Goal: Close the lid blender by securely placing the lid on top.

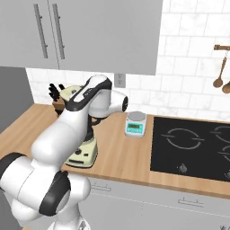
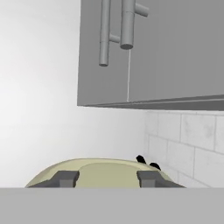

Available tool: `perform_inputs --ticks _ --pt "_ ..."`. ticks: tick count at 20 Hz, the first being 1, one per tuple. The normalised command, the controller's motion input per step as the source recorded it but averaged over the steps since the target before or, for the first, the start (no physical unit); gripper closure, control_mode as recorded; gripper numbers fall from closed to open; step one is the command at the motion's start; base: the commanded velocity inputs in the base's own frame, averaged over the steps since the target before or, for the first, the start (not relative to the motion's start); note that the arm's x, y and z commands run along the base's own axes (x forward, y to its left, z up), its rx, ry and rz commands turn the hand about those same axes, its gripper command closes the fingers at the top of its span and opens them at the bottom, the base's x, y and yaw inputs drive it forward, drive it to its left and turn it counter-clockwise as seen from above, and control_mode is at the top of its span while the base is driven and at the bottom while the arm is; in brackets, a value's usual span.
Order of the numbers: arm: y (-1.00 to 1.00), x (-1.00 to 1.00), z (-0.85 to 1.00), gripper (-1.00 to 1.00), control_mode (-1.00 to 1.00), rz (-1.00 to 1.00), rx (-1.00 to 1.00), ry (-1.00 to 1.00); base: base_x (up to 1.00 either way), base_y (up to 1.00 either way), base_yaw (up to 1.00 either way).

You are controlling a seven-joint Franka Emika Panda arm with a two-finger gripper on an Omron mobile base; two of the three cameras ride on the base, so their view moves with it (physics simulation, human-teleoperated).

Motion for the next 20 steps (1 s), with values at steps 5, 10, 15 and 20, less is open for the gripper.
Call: perform_inputs --ticks 5,10,15,20 --pt "0.0 0.0 0.0 1.0 -1.0 0.0 0.0 0.0 0.0 0.0 0.0" --pt "0.0 0.0 -0.06 1.0 -1.0 -0.03 -0.03 0.03 0.0 0.0 0.0" --pt "0.0 -0.04 -0.03 1.0 -1.0 -0.06 -0.07 0.07 0.0 0.0 0.0" --pt "0.0 -0.02 -0.07 1.0 -1.0 -0.06 -0.09 0.07 0.0 0.0 0.0"
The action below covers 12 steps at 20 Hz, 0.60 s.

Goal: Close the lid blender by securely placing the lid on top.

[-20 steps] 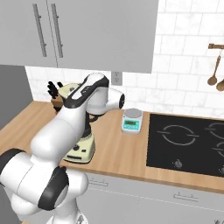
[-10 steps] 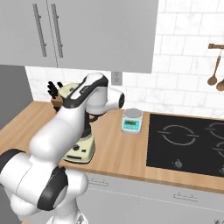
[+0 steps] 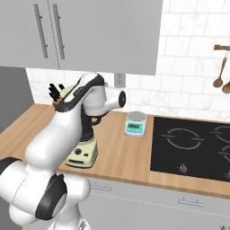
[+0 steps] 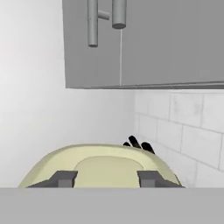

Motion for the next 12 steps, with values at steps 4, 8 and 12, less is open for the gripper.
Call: perform_inputs --ticks 4,8,12 --pt "0.04 -0.07 0.04 1.0 -1.0 -0.04 -0.06 0.01 0.0 0.0 0.0" --pt "0.12 -0.03 0.16 1.0 -1.0 -0.02 -0.04 0.01 0.0 0.0 0.0" --pt "0.0 -0.05 0.16 1.0 -1.0 0.0 -0.08 0.0 0.0 0.0 0.0"
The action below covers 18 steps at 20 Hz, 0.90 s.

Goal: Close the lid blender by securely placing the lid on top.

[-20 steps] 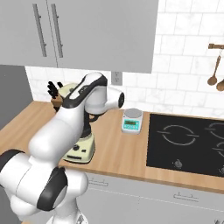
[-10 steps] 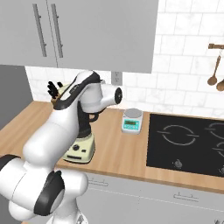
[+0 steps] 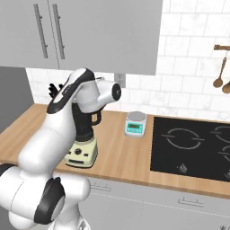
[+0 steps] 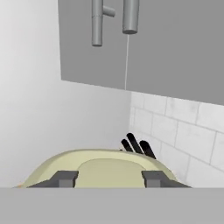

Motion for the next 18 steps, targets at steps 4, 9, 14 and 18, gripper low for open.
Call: perform_inputs --ticks 4,9,14,18 --pt "-0.13 -0.09 0.0 1.0 -1.0 0.0 -0.07 0.0 0.0 0.0 0.0" --pt "-0.1 -0.01 0.0 1.0 -1.0 0.0 -0.06 0.0 0.0 0.0 0.0" --pt "-0.01 0.0 -0.09 1.0 -1.0 0.0 -0.01 0.0 0.0 0.0 0.0" --pt "0.0 0.0 -0.19 1.0 -1.0 0.0 0.0 0.0 0.0 0.0 0.0"
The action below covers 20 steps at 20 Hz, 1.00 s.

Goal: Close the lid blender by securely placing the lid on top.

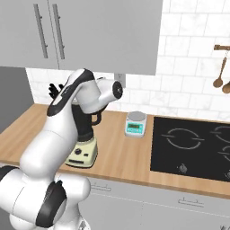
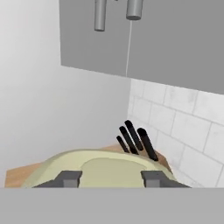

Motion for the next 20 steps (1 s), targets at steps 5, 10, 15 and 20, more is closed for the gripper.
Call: perform_inputs --ticks 5,10,15,20 --pt "0.0 0.05 -0.16 1.0 -1.0 0.0 0.03 0.01 0.0 0.0 0.0" --pt "0.07 0.19 -0.09 1.0 -1.0 0.0 0.05 0.0 0.0 0.0 0.0" --pt "0.08 0.19 -0.12 1.0 -1.0 0.0 0.05 0.0 0.0 0.0 0.0" --pt "-0.06 0.0 -0.26 1.0 -1.0 0.01 0.11 0.0 0.0 0.0 0.0"
